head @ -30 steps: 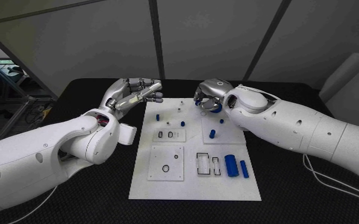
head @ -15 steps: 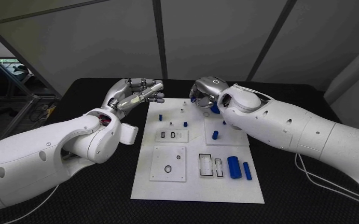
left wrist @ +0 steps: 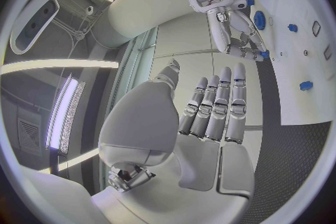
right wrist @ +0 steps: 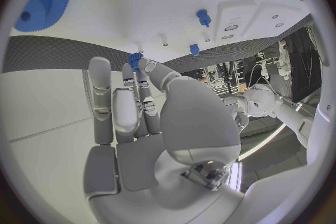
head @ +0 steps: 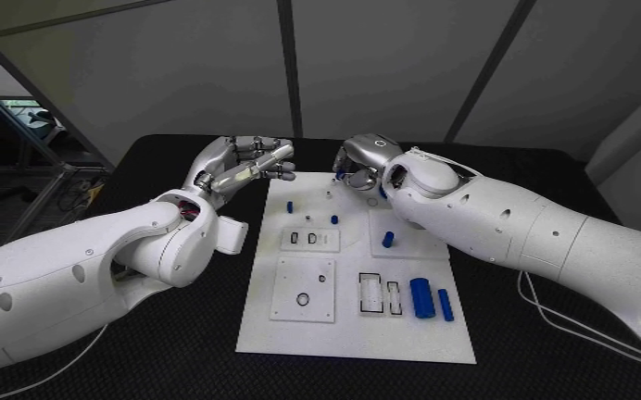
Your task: Assemble the parts on the task board
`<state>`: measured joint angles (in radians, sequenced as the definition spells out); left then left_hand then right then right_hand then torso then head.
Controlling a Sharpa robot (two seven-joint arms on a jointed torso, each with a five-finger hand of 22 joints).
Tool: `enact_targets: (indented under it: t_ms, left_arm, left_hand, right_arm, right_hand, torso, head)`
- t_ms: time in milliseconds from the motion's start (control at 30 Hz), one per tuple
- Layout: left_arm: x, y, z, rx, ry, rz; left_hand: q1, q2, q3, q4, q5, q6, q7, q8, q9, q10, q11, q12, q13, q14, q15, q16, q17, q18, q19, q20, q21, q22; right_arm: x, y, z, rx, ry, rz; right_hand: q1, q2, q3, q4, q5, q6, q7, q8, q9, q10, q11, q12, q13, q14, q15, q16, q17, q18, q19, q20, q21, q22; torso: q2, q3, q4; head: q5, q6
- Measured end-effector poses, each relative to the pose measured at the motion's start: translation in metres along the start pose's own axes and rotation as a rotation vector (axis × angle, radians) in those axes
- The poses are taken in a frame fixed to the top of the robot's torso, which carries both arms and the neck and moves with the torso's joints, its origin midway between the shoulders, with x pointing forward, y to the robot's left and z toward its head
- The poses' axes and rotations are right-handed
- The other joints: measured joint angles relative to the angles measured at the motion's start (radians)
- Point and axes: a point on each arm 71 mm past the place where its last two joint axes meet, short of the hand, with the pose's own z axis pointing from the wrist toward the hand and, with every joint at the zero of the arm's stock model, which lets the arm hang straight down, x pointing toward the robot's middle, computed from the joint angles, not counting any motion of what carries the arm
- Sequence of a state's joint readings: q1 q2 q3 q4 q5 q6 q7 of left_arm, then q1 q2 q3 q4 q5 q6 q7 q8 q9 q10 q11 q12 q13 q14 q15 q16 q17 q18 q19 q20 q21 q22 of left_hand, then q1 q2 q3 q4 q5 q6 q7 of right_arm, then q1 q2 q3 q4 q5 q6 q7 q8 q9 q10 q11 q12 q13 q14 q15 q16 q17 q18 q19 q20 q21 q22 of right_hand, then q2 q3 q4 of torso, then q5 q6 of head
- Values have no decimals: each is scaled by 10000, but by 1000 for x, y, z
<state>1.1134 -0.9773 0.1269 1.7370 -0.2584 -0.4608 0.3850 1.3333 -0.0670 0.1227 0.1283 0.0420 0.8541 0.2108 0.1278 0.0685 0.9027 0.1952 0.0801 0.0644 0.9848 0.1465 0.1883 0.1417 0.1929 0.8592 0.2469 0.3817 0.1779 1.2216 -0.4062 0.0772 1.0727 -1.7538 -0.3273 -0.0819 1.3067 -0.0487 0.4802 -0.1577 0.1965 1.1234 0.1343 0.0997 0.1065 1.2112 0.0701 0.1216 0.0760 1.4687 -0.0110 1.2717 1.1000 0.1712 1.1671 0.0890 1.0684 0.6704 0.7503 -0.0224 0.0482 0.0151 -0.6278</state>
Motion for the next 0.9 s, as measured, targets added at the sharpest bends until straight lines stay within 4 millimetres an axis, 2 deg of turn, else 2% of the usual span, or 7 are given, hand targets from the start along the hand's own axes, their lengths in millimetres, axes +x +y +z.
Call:
enact_targets:
  t_ms: [633,833,900]
  left_arm:
    - [-1,-3,1,63,1,22]
    - [-1,-4,1,73,9,20]
    - [-1,-4,1,74,9,21]
  left_hand:
    - [0,0,0,0,0,0,0,0,0,0,0,0,0,0,0,2,7,0,0,0,0,0]
    - [0,0,0,0,0,0,0,0,0,1,0,0,0,0,0,4,6,0,0,0,0,0]
    - [0,0,0,0,0,0,0,0,0,1,0,0,0,0,0,4,6,1,0,0,0,0]
  right_arm:
    - [0,4,5,-43,37,77]
    - [2,3,6,-13,153,78]
    - [3,3,6,-5,186,76]
  right_hand:
    - [-1,-1,30,30,-19,-13,-11,-15,9,-1,1,-42,-8,0,0,0,-2,-1,-38,-38,0,-2]
    - [-53,-54,31,32,-19,-19,-16,-20,18,-1,1,-98,-8,0,0,0,-30,-1,-109,4,0,-56]
    - [-121,-121,34,109,-19,-97,56,-82,24,-37,36,-195,-3,0,0,0,-107,0,-218,4,0,-157]
  torso:
    - [194,-6,96]
    - [210,-6,101]
    - [211,-6,101]
  head:
    - [-23,-51]
    - [-28,-91]
    - [-31,-104]
